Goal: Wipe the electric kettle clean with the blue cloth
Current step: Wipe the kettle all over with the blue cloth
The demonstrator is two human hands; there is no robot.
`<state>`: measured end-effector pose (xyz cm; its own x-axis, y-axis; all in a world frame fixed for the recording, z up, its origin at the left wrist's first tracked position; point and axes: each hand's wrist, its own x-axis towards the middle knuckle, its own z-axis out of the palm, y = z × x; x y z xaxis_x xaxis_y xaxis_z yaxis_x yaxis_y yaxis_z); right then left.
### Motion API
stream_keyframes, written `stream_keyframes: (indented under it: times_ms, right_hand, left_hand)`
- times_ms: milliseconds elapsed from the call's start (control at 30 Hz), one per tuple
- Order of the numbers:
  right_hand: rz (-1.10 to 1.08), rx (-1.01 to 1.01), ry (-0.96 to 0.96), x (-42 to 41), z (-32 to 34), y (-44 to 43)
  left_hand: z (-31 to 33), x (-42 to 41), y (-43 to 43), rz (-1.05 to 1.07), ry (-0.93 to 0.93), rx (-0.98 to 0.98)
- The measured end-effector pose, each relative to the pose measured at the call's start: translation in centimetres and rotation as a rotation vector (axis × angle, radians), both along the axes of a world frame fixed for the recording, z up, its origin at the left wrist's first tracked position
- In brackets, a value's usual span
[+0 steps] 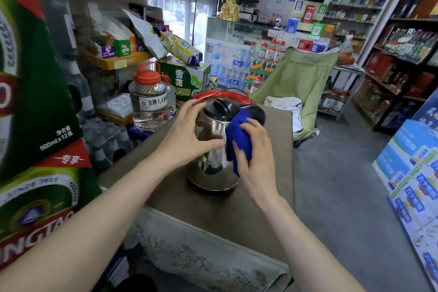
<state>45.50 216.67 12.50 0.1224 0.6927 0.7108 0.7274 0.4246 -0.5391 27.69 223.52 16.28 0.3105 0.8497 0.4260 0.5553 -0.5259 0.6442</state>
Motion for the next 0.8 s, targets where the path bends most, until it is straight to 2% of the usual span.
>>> stream_keyframes:
  times_ms: [100, 200, 300, 467, 567, 700, 767, 800]
  right_hand:
    - [-0.048, -0.093, 0.268, 0.6, 1.3, 1.8]
    - [-0.080, -0.318, 0.489, 1.6, -1.1, 1.8]
    - [-0.135, -0.357, 0.494, 0.9, -3.7, -0.4]
    - [-0.054, -0.027, 0.196, -0.2, -0.4, -0.2]
    - [-0.059, -0.103, 0.323, 0.3, 0.6, 2.1]
    - [-0.133, -0.284, 0.494, 0.6, -2.9, 1.0]
    - [-0.149, -0.267, 0.494, -0.5, -4.3, -0.9]
    - [-0.145, -0.215, 0.426, -1.2, -4.3, -1.9]
  left_hand:
    - [0.4, 0.7, -0.1, 0.007, 0.035, 0.043]
    - [-0.1, 0.8, -0.3, 0.026, 0.059, 0.072]
    - [-0.6, 0.7, -0.4, 0.035, 0.031, 0.086]
    - [-0.4, 0.7, -0.3, 0.036, 0.039, 0.083]
    - [-0.2, 0.5, -0.4, 0.037, 0.048, 0.062]
    - [-0.2, 0.5, -0.4, 0.038, 0.057, 0.067]
    - [-0.4, 0.5, -0.4, 0.039, 0.052, 0.077]
    - [-0.4, 0.5, -0.3, 0.040, 0.048, 0.079]
